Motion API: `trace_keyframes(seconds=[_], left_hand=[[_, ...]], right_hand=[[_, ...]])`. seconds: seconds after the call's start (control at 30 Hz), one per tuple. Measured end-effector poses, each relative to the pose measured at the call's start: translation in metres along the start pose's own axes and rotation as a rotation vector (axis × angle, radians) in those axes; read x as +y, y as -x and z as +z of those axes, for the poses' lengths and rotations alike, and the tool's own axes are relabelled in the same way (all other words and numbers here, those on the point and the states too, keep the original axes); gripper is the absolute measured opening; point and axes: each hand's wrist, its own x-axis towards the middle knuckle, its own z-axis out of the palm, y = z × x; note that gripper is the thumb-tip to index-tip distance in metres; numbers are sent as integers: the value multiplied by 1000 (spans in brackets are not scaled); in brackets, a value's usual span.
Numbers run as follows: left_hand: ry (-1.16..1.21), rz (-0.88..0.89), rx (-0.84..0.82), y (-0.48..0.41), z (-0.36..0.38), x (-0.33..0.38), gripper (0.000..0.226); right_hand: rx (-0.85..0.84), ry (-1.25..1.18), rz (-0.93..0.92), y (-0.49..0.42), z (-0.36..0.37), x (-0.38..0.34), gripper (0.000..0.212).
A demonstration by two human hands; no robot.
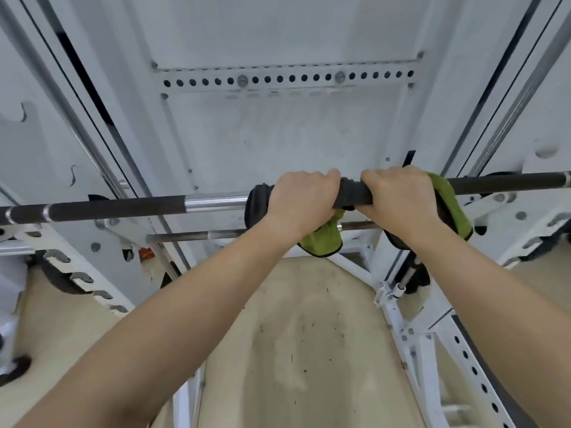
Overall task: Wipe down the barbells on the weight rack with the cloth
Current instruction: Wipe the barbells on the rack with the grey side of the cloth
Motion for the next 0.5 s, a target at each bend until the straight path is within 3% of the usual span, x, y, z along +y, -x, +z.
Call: trace_keyframes(seconds=[0.23, 0.4, 0.5], left_hand=[[-10, -40, 12, 46, 7, -72, 44], [-91, -75, 55, 101, 11, -148, 29], [-109, -84, 71, 118, 12, -178, 18]], right_hand=[[-23, -108, -45, -24, -9, -59, 37], [-66, -146, -129, -66, -22, -162, 45], [-120, -81, -162, -86, -26, -215, 32]])
